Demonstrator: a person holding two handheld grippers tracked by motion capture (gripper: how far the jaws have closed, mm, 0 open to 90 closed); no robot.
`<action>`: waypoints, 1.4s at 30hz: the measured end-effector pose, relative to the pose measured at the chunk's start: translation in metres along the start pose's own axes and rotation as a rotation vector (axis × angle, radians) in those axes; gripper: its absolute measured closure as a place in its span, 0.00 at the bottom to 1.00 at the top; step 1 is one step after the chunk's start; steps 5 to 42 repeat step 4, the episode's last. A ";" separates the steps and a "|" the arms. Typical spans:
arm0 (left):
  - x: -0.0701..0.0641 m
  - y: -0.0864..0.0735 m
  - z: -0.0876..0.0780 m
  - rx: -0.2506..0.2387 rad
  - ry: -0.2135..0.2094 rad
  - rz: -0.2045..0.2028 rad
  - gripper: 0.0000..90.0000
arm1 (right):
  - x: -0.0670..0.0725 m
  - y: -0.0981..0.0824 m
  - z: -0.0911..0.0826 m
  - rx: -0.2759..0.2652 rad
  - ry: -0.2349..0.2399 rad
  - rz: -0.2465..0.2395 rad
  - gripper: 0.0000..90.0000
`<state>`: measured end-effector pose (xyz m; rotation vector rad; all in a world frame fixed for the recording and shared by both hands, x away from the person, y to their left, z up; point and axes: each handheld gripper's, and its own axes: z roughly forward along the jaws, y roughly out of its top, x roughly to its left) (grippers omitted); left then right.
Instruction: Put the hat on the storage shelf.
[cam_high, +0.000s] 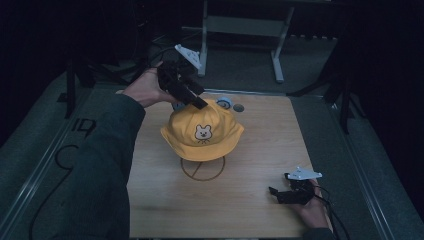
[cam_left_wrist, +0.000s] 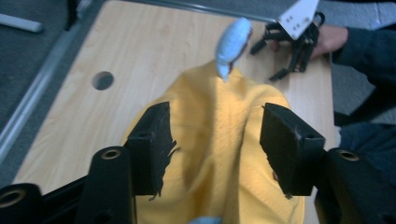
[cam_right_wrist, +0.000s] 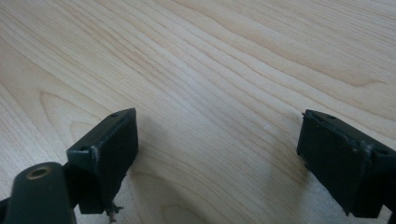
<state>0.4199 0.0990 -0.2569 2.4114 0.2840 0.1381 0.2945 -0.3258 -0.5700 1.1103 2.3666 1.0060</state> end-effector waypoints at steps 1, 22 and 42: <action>0.000 -0.001 -0.002 -0.004 0.009 -0.003 0.45 | 0.000 0.000 0.000 0.000 0.000 0.000 0.14; 0.000 -0.003 -0.010 -0.025 0.052 -0.011 0.42 | 0.000 0.000 0.000 0.000 0.000 0.000 0.14; 0.000 -0.003 -0.010 -0.025 0.052 -0.011 0.42 | 0.000 0.000 0.000 0.000 0.000 0.000 0.14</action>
